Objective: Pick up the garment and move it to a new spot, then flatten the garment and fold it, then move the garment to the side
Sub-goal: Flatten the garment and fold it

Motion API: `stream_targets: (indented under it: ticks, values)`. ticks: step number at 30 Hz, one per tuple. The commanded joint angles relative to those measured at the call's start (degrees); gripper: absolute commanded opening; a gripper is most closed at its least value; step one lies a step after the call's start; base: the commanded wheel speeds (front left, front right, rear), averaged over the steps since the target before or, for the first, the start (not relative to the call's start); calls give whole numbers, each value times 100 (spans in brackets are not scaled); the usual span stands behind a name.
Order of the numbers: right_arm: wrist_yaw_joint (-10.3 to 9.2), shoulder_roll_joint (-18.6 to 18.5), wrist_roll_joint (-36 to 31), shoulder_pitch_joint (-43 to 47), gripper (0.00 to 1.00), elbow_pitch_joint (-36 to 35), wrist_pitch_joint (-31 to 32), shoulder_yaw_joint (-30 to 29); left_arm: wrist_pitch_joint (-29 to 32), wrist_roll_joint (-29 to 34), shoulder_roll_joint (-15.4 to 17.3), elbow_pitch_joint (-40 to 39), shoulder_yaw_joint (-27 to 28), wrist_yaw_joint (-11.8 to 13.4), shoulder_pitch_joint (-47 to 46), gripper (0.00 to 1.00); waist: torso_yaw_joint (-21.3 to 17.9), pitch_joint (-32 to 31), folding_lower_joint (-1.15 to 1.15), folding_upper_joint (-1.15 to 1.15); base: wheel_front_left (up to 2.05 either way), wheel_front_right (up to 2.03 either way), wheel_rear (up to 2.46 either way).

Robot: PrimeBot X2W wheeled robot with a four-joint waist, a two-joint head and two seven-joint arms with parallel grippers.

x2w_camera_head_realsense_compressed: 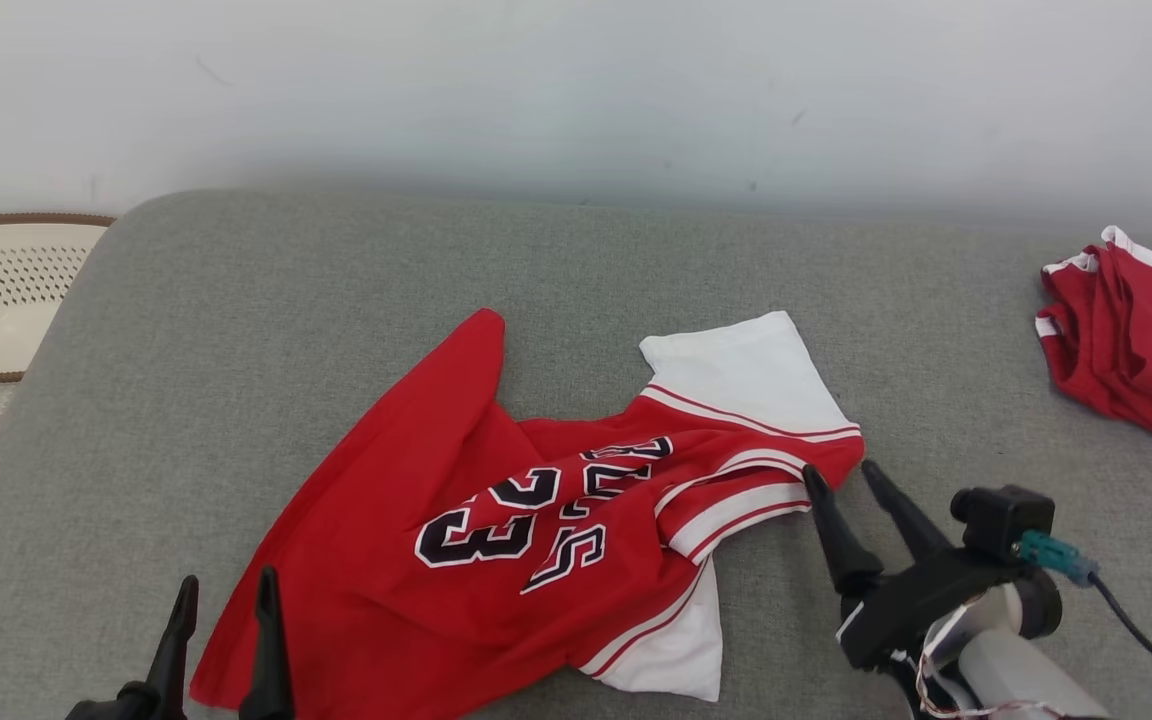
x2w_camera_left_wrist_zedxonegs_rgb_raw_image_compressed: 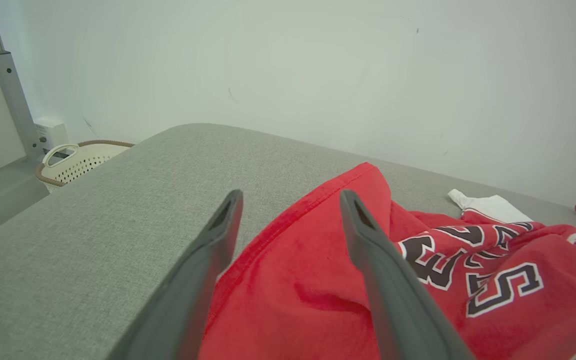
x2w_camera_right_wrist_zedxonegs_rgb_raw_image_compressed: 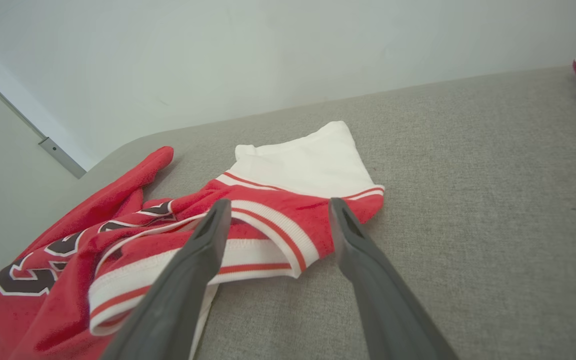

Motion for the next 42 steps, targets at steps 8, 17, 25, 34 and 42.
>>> stream_targets:
  ticks: [8, 17, 25, 34, 42]
  values:
    - [-1, 189, 10, 490, 100, -497, 226, 23, -19, -69, 4, 15, -23, -1, -34, 100, 18, 94, 0, 0, 0, 0, 0]
    - [-1, 250, -753, 210, 100, -150, 128, -324, -18, -61, 4, 12, -28, -1, -47, 100, 109, 142, 0, 0, 0, 0, 0]
    - [-1, 167, -1497, -174, 100, 429, 337, -441, -19, -75, 3, 1, -67, 8, -112, 100, 179, 228, 0, 0, 0, 0, 0]
    - [-1, 275, -1836, -528, 58, 1268, 324, -512, -18, -101, 4, -37, -62, 45, -175, 100, 231, 368, 0, 0, 0, 0, 0]
    - [-1, 367, -1744, -786, 0, 1493, 103, -491, -19, -108, 4, -25, -100, 47, -211, 100, 257, 388, 0, 0, 0, 0, 0]
